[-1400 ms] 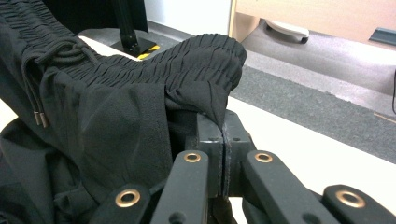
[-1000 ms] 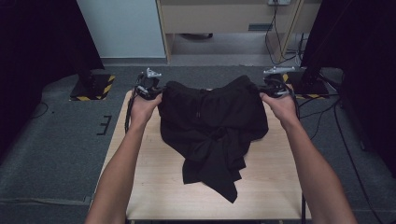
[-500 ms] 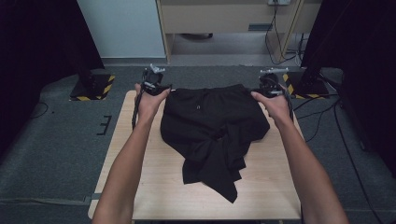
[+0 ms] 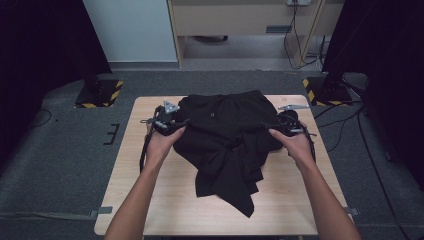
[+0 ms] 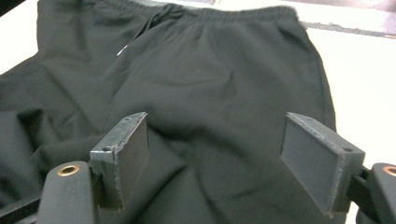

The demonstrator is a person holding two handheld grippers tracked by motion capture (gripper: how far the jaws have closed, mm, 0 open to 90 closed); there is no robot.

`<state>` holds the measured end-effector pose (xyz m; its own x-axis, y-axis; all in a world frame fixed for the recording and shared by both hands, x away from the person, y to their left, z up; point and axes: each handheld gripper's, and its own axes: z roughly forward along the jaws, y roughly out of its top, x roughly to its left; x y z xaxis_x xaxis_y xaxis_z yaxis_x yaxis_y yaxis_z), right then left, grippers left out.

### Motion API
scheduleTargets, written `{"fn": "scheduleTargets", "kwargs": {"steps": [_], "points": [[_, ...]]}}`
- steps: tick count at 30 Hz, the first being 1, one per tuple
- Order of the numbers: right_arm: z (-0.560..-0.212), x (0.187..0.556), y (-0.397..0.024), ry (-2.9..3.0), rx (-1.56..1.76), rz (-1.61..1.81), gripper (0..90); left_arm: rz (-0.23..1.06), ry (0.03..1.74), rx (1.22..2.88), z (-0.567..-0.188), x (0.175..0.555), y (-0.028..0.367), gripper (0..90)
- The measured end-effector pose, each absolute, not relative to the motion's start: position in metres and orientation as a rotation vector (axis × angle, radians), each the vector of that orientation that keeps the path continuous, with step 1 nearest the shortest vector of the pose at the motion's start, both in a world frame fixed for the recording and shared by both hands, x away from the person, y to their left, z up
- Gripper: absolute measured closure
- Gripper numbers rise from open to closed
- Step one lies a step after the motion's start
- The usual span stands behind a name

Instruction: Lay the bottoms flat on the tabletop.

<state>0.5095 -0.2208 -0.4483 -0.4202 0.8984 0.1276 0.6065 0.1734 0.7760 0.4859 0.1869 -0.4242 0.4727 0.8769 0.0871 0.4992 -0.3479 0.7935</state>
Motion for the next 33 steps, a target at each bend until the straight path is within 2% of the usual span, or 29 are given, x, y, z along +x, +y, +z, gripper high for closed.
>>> {"fn": "scheduleTargets", "kwargs": {"steps": [7, 15, 17, 22, 27, 33], "points": [[-0.454, 0.475, -0.211, 2.147, 1.375, 1.186, 28.9, 0.615, 1.114, 2.004, -0.445, 0.459, 0.182, 39.5], [-0.473, 0.449, -0.205, 2.217, 1.331, 1.180, 28.5, 0.566, 1.114, 1.969, -0.468, 0.428, 0.180, 36.9], [-0.477, 0.444, -0.203, 2.231, 1.298, 1.167, 32.5, 0.565, 1.108, 1.960, -0.472, 0.422, 0.182, 36.1], [-0.484, 0.429, -0.204, 2.251, 1.263, 1.165, 35.7, 0.573, 1.094, 1.960, -0.479, 0.408, 0.186, 34.1], [-0.494, 0.425, -0.203, 2.276, 1.258, 1.152, 40.2, 0.587, 1.080, 1.990, -0.489, 0.401, 0.183, 34.0], [-0.508, 0.428, -0.194, 2.297, 1.270, 1.128, 37.8, 0.565, 1.081, 2.011, -0.496, 0.401, 0.178, 33.4]]}}
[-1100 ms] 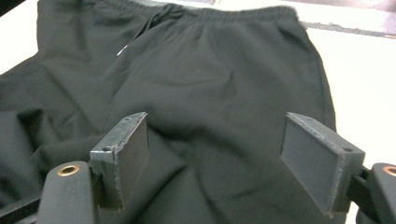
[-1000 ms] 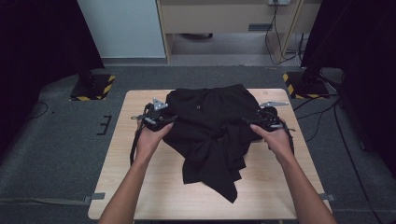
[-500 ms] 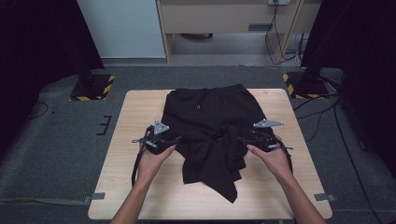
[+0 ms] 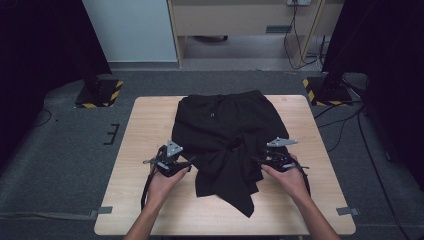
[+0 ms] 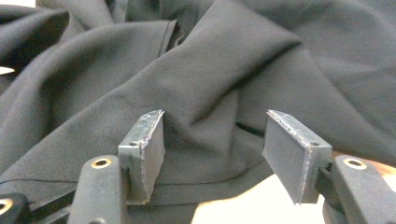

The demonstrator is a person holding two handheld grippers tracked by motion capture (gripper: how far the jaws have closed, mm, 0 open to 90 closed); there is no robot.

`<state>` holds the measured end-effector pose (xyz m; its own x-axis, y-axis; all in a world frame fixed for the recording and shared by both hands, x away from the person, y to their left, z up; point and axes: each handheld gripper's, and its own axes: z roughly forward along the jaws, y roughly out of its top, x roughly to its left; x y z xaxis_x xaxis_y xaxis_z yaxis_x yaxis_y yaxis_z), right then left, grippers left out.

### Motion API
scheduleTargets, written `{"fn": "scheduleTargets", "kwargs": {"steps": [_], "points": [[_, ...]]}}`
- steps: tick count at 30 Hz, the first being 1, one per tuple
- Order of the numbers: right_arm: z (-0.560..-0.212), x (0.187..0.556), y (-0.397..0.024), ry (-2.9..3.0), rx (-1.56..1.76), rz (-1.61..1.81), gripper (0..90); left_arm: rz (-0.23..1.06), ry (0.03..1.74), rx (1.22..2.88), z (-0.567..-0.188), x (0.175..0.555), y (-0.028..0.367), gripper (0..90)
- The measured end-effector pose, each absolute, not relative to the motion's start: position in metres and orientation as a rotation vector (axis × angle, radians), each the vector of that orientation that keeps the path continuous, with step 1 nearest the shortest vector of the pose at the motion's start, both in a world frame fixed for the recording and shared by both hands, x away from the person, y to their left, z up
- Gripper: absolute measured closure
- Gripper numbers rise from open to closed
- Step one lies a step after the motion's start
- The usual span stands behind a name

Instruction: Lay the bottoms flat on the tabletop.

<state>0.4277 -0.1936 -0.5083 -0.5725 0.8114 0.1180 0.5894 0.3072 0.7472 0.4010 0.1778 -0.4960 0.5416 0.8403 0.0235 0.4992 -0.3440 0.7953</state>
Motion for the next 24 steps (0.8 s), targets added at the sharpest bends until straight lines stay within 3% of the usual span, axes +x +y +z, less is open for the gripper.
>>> {"fn": "scheduleTargets", "kwargs": {"steps": [13, 24], "points": [[-0.524, 0.430, -0.173, 2.331, 1.262, 1.084, 39.7, 0.568, 1.098, 2.028, -0.505, 0.405, 0.173, 29.6], [-0.532, 0.418, -0.156, 2.320, 1.256, 1.090, 45.0, 0.540, 1.162, 2.032, -0.521, 0.445, 0.175, 28.9]]}}
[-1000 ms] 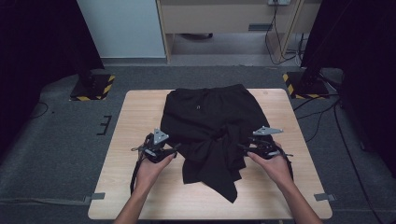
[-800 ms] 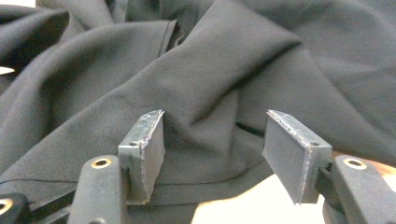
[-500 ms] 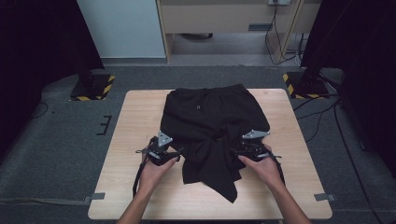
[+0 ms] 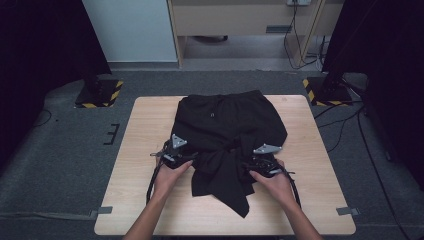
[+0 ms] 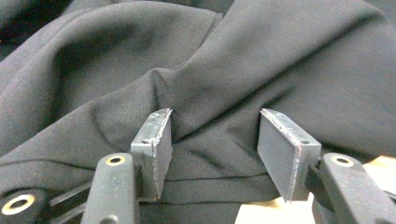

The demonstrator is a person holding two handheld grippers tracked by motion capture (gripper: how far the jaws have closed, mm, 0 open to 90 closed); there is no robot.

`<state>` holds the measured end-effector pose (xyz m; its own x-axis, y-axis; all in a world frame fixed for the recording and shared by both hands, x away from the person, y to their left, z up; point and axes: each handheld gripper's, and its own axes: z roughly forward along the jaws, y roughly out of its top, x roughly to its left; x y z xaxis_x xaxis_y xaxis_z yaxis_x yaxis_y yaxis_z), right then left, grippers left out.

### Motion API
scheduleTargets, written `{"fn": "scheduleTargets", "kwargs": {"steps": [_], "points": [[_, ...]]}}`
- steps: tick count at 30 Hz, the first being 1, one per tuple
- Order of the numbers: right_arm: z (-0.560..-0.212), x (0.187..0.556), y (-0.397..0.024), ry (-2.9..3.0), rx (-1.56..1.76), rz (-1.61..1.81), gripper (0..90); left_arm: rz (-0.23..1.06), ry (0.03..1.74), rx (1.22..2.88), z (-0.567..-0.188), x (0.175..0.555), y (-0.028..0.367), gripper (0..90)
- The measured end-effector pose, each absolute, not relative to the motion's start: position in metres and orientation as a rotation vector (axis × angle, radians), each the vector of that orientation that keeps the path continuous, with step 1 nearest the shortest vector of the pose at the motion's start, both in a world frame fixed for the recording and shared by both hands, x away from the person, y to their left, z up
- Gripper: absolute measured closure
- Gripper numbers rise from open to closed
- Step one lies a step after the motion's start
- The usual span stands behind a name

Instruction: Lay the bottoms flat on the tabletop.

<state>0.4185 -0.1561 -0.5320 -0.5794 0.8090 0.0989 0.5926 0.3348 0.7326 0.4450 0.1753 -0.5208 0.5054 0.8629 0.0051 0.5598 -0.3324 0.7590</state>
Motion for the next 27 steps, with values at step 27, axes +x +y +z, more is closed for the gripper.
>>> {"fn": "scheduleTargets", "kwargs": {"steps": [27], "points": [[-0.532, 0.410, -0.125, 2.294, 1.268, 1.131, 72.3, 0.584, 1.174, 1.966, -0.520, 0.412, 0.215, 35.1]]}}
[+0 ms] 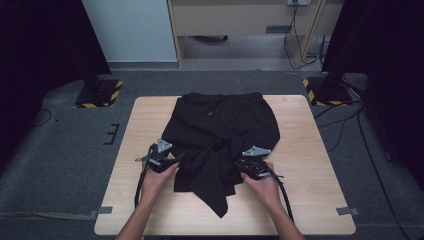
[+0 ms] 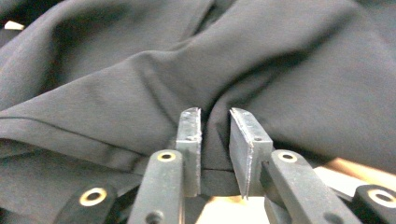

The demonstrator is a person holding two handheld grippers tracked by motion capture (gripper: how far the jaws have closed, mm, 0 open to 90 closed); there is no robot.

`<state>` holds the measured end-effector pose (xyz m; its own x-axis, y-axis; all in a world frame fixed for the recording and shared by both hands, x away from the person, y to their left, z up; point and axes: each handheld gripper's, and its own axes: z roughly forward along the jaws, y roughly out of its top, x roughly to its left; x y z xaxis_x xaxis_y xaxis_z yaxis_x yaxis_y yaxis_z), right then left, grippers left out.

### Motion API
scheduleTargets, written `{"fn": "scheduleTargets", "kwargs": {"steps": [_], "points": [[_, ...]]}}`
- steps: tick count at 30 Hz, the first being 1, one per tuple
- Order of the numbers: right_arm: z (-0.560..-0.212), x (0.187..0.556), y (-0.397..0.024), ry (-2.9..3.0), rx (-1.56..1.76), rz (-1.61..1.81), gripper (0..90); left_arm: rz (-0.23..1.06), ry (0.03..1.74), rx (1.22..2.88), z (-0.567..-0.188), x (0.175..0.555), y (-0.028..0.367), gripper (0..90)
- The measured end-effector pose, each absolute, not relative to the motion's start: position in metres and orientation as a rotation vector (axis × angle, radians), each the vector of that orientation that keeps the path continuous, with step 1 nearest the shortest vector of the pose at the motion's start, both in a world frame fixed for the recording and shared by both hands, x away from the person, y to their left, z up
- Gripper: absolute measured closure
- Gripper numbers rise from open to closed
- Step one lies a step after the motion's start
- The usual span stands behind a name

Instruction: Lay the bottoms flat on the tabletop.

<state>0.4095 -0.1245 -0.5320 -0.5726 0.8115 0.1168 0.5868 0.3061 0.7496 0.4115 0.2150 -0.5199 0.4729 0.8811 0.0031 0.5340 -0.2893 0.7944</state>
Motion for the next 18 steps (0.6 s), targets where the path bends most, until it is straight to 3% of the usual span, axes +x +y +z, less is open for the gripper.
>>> {"fn": "scheduleTargets", "kwargs": {"steps": [2, 6, 9, 13, 18], "points": [[-0.530, 0.404, -0.130, 2.264, 1.286, 1.142, 68.9, 0.590, 1.131, 1.971, -0.515, 0.395, 0.213, 35.5], [-0.518, 0.387, -0.135, 2.247, 1.265, 1.184, 74.0, 0.615, 1.050, 1.980, -0.503, 0.368, 0.212, 35.0], [-0.509, 0.374, -0.135, 2.257, 1.230, 1.227, 72.1, 0.580, 1.043, 1.936, -0.502, 0.354, 0.217, 34.1], [-0.502, 0.360, -0.125, 2.298, 1.185, 1.280, 54.0, 0.563, 1.048, 1.925, -0.503, 0.348, 0.220, 33.9], [-0.496, 0.350, -0.107, 2.308, 1.112, 1.335, 38.2, 0.543, 1.022, 1.913, -0.506, 0.348, 0.212, 27.7]]}}
